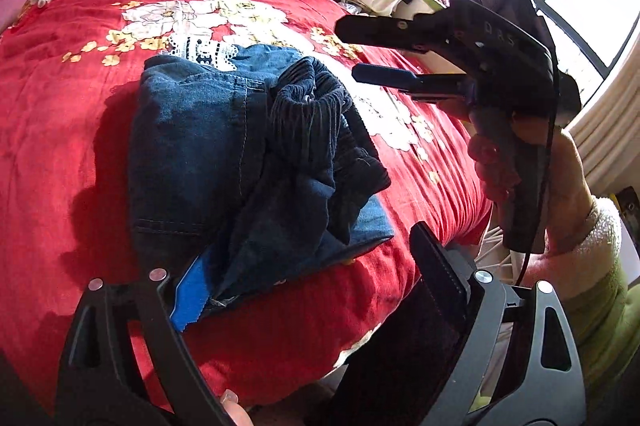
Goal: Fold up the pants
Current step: 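Open the right gripper and release the folded waistband onto the pants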
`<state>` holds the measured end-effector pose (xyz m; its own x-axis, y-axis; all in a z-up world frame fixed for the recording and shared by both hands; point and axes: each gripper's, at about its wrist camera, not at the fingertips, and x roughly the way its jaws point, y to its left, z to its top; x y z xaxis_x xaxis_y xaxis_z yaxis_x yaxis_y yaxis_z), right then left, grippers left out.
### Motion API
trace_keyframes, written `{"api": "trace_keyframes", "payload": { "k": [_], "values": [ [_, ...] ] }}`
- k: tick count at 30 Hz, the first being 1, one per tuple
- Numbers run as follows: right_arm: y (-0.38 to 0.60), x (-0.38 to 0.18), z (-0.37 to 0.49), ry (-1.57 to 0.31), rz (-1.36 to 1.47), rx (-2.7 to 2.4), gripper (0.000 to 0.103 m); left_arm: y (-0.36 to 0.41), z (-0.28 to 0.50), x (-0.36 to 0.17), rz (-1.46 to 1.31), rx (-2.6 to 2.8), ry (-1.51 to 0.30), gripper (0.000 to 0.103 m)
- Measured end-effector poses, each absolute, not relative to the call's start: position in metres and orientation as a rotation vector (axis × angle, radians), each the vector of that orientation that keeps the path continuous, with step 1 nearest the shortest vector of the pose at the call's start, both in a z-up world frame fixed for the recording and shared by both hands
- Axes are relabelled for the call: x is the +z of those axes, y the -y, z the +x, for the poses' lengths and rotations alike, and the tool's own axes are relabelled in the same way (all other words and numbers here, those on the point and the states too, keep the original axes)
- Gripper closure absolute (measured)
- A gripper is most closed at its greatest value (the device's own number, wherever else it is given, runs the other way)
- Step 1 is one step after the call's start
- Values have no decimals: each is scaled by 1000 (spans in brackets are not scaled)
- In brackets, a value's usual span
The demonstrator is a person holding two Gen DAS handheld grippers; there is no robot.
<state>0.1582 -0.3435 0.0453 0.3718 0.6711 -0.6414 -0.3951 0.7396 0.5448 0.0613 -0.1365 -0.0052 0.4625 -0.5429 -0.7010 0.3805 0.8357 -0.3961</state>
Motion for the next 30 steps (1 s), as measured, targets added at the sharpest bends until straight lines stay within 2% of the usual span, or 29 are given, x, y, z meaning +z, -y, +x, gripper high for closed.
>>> {"api": "trace_keyframes", "payload": {
  "k": [14, 21, 30],
  "values": [
    [366, -15, 139, -1100, 217, 574, 26, 135, 59, -10, -195, -584, -935, 20],
    [368, -8, 135, -1082, 226, 580, 25, 129, 58, -5, -211, -580, -930, 19],
    [372, 33, 125, -982, 252, 596, 25, 109, 50, 12, -221, -552, -893, 17]
  ]
}}
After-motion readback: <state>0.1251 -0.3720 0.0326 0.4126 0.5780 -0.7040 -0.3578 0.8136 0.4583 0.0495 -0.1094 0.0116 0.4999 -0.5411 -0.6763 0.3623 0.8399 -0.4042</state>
